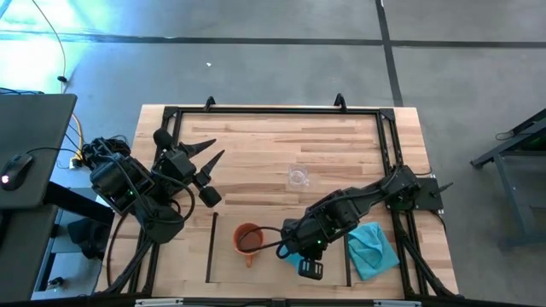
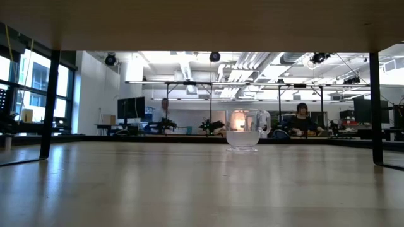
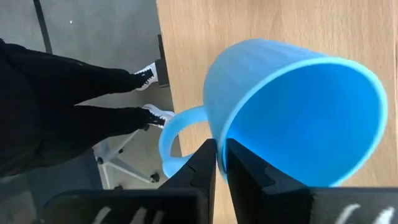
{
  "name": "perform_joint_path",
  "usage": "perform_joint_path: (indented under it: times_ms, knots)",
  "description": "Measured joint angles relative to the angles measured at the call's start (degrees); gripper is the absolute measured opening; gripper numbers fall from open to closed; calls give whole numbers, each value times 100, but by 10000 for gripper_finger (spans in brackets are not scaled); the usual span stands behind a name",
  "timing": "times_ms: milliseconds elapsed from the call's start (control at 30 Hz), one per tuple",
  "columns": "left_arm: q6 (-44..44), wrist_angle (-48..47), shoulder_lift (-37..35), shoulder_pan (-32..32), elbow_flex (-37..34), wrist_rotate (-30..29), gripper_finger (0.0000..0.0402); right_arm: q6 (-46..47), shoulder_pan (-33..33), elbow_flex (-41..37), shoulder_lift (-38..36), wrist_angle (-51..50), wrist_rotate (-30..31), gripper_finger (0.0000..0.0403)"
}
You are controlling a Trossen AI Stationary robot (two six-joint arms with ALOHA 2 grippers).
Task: Stack small to large cups/mugs on shelf
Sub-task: Put the blue mug on the shelf
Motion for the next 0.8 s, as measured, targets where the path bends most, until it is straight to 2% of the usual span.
perform_joint_path:
  times_ms: [267, 433, 800]
  knots:
    - [-1, 0, 0, 0, 0, 42, 124, -11, 0, 0, 28, 59, -2, 26]
    - [-1, 0, 0, 0, 0, 42, 124, -13, 0, 0, 28, 48, -65, 4]
    - [-1, 0, 0, 0, 0, 42, 124, 7, -2, 0, 28, -18, -232, 12]
